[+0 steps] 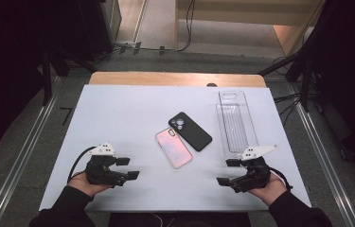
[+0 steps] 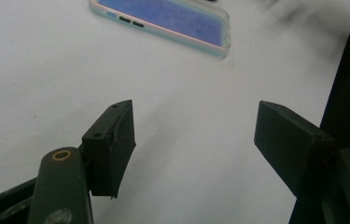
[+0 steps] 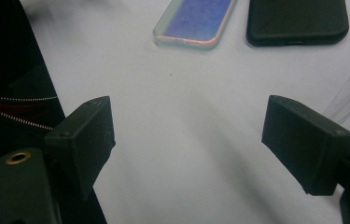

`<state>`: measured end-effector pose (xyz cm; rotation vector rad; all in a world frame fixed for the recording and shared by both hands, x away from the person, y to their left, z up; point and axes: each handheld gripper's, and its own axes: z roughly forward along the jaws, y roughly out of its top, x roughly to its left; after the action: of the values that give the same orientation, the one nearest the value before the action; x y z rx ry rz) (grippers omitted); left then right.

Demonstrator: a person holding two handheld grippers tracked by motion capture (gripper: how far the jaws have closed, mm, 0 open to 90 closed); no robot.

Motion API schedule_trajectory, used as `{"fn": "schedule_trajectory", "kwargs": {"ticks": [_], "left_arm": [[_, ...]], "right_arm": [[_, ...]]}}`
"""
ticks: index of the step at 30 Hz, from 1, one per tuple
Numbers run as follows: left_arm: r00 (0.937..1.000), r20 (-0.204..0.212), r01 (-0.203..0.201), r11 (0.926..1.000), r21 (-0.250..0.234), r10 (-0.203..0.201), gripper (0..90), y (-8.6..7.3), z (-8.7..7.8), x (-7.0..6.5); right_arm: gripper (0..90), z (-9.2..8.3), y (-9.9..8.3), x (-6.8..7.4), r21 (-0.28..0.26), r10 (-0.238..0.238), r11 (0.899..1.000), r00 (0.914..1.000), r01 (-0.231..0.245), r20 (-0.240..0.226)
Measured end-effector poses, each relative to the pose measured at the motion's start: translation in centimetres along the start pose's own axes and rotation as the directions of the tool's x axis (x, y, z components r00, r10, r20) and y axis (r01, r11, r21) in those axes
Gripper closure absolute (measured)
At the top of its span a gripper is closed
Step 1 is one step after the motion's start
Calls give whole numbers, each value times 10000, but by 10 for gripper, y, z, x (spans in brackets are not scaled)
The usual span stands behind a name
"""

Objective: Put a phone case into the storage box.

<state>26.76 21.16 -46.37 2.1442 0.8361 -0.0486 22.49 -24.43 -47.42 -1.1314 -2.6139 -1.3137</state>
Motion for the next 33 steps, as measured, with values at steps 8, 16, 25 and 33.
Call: {"fn": "schedule_trajectory", "kwargs": {"ticks": [8, 16, 25, 33], "left_arm": [[9999, -54, 136, 9999, 63, -136, 295, 1, 1, 1], [9999, 116, -79, 9999, 99, 78, 295, 4, 2, 0], [10000, 53, -42, 10000, -54, 43, 295, 3, -2, 0], [10000, 24, -59, 10000, -29, 59, 295, 3, -1, 0]], "right_arm": [[153, 1, -2, -2, -208, 195, 9996, 9997, -192, 121], [152, 0, -1, -4, -134, 251, 9996, 9993, -248, 262], [152, 1, 0, -6, -33, 108, 9999, 9998, -108, 183], [152, 2, 0, -8, 49, 128, 9999, 9996, -129, 270]]}}
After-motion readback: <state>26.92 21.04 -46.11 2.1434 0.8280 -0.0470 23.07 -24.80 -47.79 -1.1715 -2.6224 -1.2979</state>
